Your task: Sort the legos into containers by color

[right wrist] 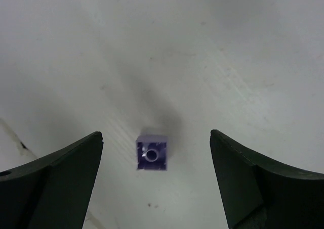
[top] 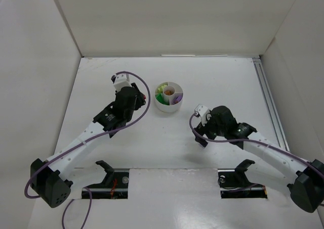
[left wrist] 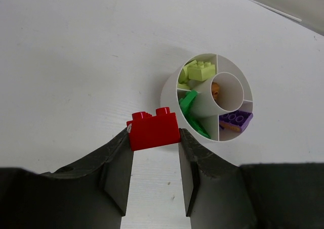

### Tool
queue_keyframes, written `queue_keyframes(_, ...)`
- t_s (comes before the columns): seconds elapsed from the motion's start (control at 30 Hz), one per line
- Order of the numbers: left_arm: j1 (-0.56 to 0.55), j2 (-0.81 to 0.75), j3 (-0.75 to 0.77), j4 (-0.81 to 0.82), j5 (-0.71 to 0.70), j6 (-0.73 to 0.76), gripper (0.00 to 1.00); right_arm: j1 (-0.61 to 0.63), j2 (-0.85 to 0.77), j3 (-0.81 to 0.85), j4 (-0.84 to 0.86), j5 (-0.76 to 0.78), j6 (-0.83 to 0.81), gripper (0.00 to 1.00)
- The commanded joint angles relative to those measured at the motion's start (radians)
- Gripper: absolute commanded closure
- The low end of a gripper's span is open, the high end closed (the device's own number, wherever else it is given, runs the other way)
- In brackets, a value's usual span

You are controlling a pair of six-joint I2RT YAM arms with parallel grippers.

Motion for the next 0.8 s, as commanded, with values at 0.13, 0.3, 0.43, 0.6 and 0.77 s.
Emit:
queue_keyframes(0.13, 0.004, -0.023, -0.005, 0.046, 0.049, 0.054, 1.00, 0.105, 0.069, -0.013, -0.134, 0.041, 0.109, 0.10)
queue_keyframes(0.3, 0.004, -0.023, -0.005, 0.046, 0.059, 0.065, 1.00, 0.136, 0.087, -0.013, -0.146, 0.150, 0.181, 0.13)
queue_keyframes(0.43, 0.004, -0.023, -0.005, 0.046, 0.070, 0.074, 1.00, 0.136, 0.087, -0.032, -0.146, 0.211, 0.212, 0.14)
queue_keyframes(0.6, 0.004, -0.023, -0.005, 0.046, 0.079, 0.083, 1.00, 0.136, 0.099, -0.065, -0.137, 0.220, 0.236, 0.14)
queue_keyframes(0.77, 0.004, -0.023, -0.005, 0.046, 0.079, 0.083, 1.00, 0.136, 0.150, -0.066, -0.105, 0.220, 0.236, 0.18)
